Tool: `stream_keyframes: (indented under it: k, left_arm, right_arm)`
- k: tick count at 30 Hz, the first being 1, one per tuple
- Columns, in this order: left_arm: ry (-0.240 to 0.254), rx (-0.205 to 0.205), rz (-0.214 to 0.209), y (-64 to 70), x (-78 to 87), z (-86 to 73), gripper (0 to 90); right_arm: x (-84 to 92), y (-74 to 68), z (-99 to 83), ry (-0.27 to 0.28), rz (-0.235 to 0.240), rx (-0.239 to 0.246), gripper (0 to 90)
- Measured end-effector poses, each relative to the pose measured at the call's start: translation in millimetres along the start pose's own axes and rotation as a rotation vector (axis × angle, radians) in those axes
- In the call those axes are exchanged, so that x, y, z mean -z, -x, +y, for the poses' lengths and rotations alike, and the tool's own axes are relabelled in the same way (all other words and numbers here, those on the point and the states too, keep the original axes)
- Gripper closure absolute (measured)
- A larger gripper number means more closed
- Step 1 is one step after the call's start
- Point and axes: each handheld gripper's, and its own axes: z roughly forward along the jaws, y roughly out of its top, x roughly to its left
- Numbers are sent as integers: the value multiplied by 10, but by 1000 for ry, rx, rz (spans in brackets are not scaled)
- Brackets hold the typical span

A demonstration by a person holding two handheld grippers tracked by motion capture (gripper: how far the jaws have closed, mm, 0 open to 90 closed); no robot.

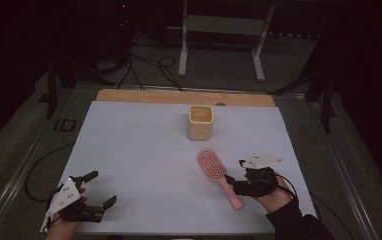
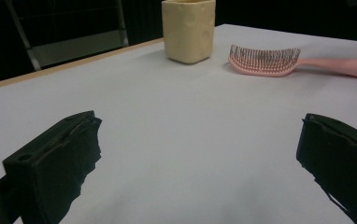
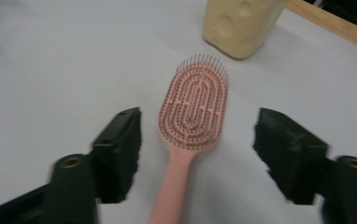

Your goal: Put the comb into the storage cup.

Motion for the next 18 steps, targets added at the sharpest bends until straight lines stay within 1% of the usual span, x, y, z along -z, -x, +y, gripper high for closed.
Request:
stream_keyframes:
  k: [1, 5, 6, 8, 9, 10, 11, 12, 13, 14, 16, 18]
  left_arm:
    - [0, -2, -1, 0, -1, 1, 0]
    - [-1, -2, 0, 3, 1, 1, 0]
    - [0, -2, 0, 3, 1, 2, 0]
    - [-2, -3, -2, 2, -2, 2, 0]
    - [-3, -2, -2, 4, -2, 1, 0]
    - [-3, -1, -2, 5, -1, 1, 0]
    - [-1, -2, -2, 4, 0, 2, 0]
    - [0, -2, -2, 2, -1, 3, 0]
    - [-1, -2, -3, 1, -1, 2, 0]
    - [-1, -2, -3, 3, -1, 1, 0]
    - [-1, -2, -2, 5, 1, 2, 0]
    - [0, -4, -3, 5, 1, 3, 0]
  right_arm:
    - [-13, -10, 2, -3, 5, -8, 229]
    - [-58, -54, 7, -10, -3, 1, 147]
    - [-73, -59, 7, -11, 1, -5, 129]
    - [-106, -63, 2, -18, 2, -25, 116]
    - [-120, -70, -8, -19, -6, -26, 163]
    - [-141, -71, -15, -29, 2, -33, 179]
    - [-171, -74, -20, -45, 16, -52, 123]
    - [-195, -87, -28, -54, 15, -55, 122]
    - [-216, -105, -39, -56, 7, -50, 100]
    - [-238, -118, -48, -60, 2, -53, 94]
    - [-271, -114, -64, -60, -5, -75, 95]
    - [-307, -112, -79, -74, -22, -69, 96]
